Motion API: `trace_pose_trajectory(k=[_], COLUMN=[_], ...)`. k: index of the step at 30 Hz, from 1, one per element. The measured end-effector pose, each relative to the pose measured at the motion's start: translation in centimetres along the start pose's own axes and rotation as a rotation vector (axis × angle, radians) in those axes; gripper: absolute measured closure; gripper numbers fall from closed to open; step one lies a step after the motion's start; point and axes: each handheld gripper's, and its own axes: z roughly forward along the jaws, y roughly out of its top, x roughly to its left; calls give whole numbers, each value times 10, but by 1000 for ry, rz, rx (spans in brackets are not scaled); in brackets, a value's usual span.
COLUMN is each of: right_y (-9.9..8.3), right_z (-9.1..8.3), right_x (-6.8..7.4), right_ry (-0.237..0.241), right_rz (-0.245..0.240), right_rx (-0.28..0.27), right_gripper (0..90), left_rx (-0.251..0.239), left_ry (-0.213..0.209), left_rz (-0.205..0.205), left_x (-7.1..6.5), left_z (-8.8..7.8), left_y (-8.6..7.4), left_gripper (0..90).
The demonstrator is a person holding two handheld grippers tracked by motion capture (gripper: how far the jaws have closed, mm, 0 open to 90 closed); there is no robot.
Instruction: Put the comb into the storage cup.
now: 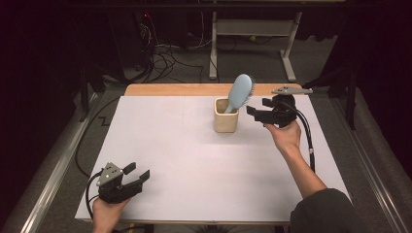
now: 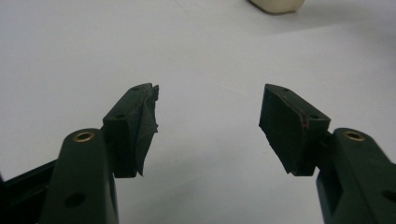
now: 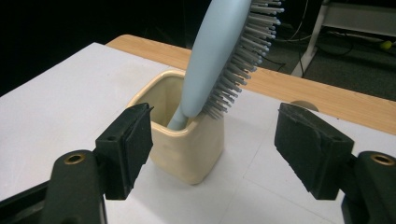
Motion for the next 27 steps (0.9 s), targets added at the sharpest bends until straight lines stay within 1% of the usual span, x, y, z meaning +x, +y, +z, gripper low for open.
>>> trace_pose_trajectory(k=[5, 8, 12, 15, 21, 27], right_y=[-4, -6, -10, -13, -19, -24], right_z=[-5, -8, -14, -17, -22, -28], right_x=[0, 0, -1, 0, -1, -3], right_ry=[4, 5, 7, 7, -6, -8], right_rz=[-5, -8, -12, -15, -27, -22], right_rx=[-10, -7, -27, -31, -32, -38], right_gripper=[285, 286, 286, 286, 284, 288], left_rx=[-3, -3, -4, -3, -1, -1], left_ry=[3, 2, 1, 2, 4, 4], left_rz=[1, 4, 4, 3, -4, -5], left_x=[0, 0, 0, 0, 1, 1], left_z=[0, 0, 0, 0, 0, 0], left_y=[0, 0, 0, 0, 0, 0], left_gripper=[371, 370, 370, 370, 370, 370])
